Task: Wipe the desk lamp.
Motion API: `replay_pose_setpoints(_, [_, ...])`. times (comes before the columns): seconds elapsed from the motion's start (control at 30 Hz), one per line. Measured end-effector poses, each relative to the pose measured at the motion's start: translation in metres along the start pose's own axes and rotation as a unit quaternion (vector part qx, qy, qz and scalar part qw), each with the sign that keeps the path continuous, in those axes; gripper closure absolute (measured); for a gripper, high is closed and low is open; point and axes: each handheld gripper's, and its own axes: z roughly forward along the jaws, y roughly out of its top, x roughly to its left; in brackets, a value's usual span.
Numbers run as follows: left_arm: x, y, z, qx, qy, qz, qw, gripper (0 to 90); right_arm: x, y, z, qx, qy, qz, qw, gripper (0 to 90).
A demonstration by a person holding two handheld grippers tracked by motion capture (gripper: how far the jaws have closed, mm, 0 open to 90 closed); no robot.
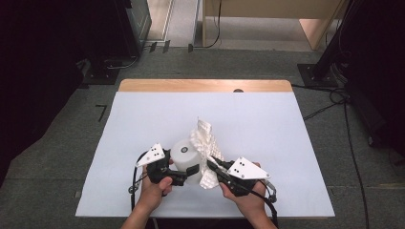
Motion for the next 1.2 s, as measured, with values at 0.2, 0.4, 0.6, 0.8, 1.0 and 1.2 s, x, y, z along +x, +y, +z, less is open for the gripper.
replay_pose_setpoints(0.2, [0.012, 0.004, -0.012, -0.019, 0.018, -0.026, 0.9993, 8.2, 0.007, -0.017, 0.018, 0.053, 0.021, -0.004, 0.9984, 82.4])
replay_pose_setpoints(0.4, [0.006, -0.001, -0.003, 0.012, 0.018, 0.001, 0.9998, 8.3, 0.006, -0.010, 0.015, 0.034, 0.011, 0.009, 0.9993, 82.5])
replay_pose_setpoints(0.6, [-0.006, -0.010, 0.016, 0.045, 0.009, 0.024, 0.9986, 8.3, -0.004, 0.005, -0.003, -0.010, -0.012, 0.017, 0.9997, 82.4])
replay_pose_setpoints(0.8, [-0.004, -0.009, 0.014, 0.035, 0.015, 0.014, 0.9992, 8.3, -0.006, -0.002, 0.001, 0.004, -0.013, 0.018, 0.9997, 82.5])
replay_pose_setpoints(1.0, [0.005, -0.003, 0.002, 0.008, 0.023, 0.008, 0.9997, 8.3, -0.001, -0.021, 0.018, 0.053, -0.005, 0.007, 0.9985, 82.4])
replay_pose_setpoints(1.2, [0.007, -0.006, 0.004, 0.007, 0.067, 0.048, 0.9966, 8.3, -0.015, -0.015, 0.010, 0.040, -0.028, 0.024, 0.9985, 82.5])
